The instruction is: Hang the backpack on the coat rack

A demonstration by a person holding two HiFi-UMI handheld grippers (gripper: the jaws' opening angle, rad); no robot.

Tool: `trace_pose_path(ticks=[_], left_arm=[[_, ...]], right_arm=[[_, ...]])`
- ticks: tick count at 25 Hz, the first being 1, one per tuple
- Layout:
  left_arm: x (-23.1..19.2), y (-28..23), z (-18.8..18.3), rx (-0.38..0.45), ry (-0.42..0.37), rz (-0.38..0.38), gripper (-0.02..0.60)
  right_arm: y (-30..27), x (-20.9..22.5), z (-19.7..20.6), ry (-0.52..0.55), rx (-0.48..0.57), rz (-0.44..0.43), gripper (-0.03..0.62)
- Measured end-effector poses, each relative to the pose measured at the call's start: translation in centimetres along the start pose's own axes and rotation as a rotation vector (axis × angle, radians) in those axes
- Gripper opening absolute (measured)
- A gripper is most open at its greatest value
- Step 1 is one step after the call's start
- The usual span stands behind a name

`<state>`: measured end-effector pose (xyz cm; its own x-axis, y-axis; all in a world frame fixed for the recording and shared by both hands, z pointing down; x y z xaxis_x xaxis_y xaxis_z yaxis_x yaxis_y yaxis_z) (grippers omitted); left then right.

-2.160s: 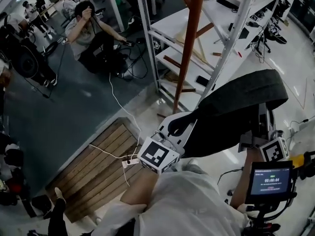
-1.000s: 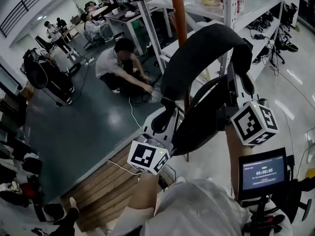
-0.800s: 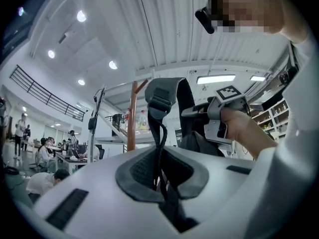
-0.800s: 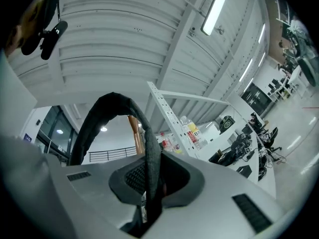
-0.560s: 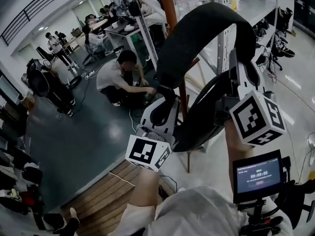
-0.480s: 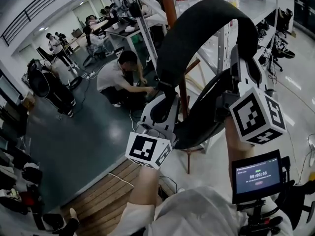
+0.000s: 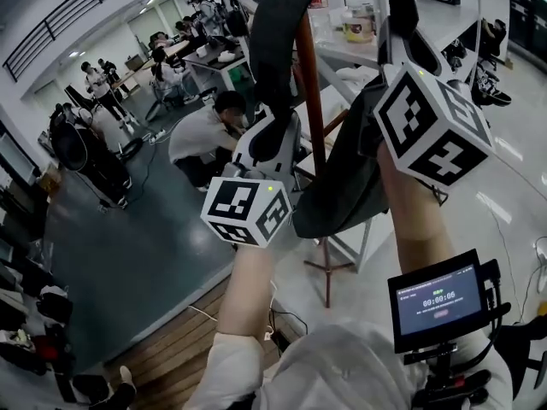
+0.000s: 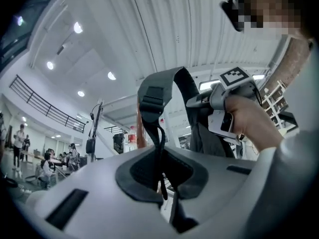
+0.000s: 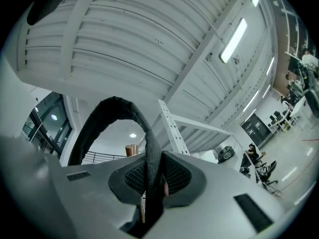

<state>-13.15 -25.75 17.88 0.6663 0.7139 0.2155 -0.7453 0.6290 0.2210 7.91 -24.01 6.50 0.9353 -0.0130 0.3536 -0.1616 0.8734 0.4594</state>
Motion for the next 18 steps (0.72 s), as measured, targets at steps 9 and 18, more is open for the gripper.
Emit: trace_pose_path(ticks=[9,18], left_arm=[[-3.9,-3.7,0.1,-0.039,0.177,0.012,0.015],[-4.0,-5.2,5.0,-0.147,0.269,0.030,0.015]], right_arm=[[-5.5,-1.0,1.1,0.090,-0.116,0.049,0.044],[-6.9,-0.9,5.6,0.207,-0.226,0.066,0.044]])
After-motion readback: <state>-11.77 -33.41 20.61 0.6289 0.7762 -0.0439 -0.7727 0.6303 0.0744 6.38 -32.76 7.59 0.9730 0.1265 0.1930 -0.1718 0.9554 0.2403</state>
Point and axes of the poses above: the fingertips, and each gripper's own axes: y backward along the fingers, x to its right, z out of its underside, the point moved 7 cm from there along y, backward along the fingers, and after that the axes turned 11 degrees about z, right-handed, at the moved point
